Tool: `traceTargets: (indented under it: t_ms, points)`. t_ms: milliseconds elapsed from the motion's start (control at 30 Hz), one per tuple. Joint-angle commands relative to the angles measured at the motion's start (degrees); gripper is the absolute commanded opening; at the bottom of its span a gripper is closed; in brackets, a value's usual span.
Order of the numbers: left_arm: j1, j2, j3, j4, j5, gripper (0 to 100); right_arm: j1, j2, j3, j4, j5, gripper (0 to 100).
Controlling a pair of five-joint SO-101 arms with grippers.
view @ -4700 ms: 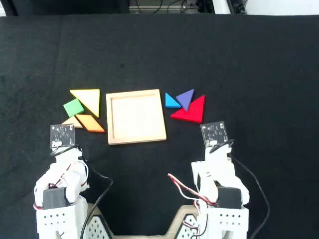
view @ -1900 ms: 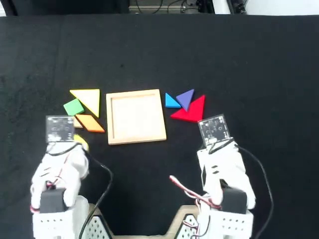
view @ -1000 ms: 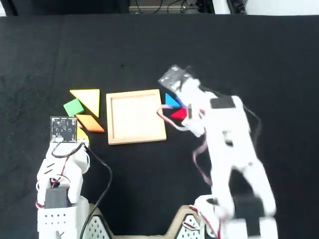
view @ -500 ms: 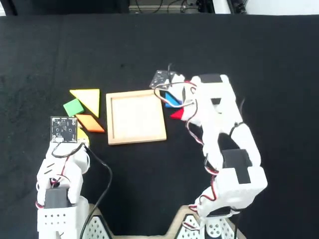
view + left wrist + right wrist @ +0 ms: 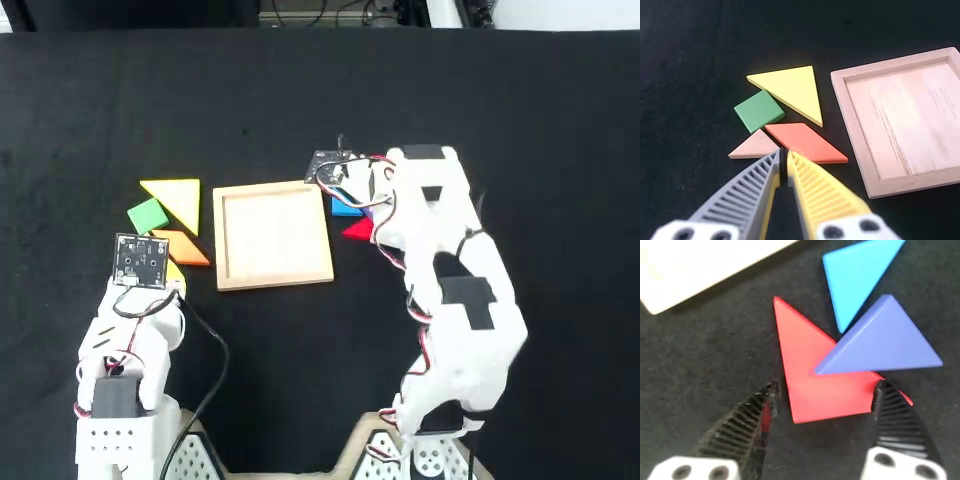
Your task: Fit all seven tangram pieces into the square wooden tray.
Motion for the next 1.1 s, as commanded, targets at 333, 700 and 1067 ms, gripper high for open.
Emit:
traceTargets:
  t_ms: [333, 700, 1067]
  points:
    - [1.1, -0.44, 1.01, -1.41, -0.35, 3, 0.09, 1.1, -10.42, 14.15, 2.81, 29.5]
    - [0.75, -0.44, 1.01, -1.41, -0.35, 3, -1.23, 3.91, -9.36, 14.95, 2.9, 29.4]
    - [1.01, -0.44, 1.01, -1.41, -0.35, 3, -1.49, -0.31, -8.13, 26.99, 7.3, 29.3]
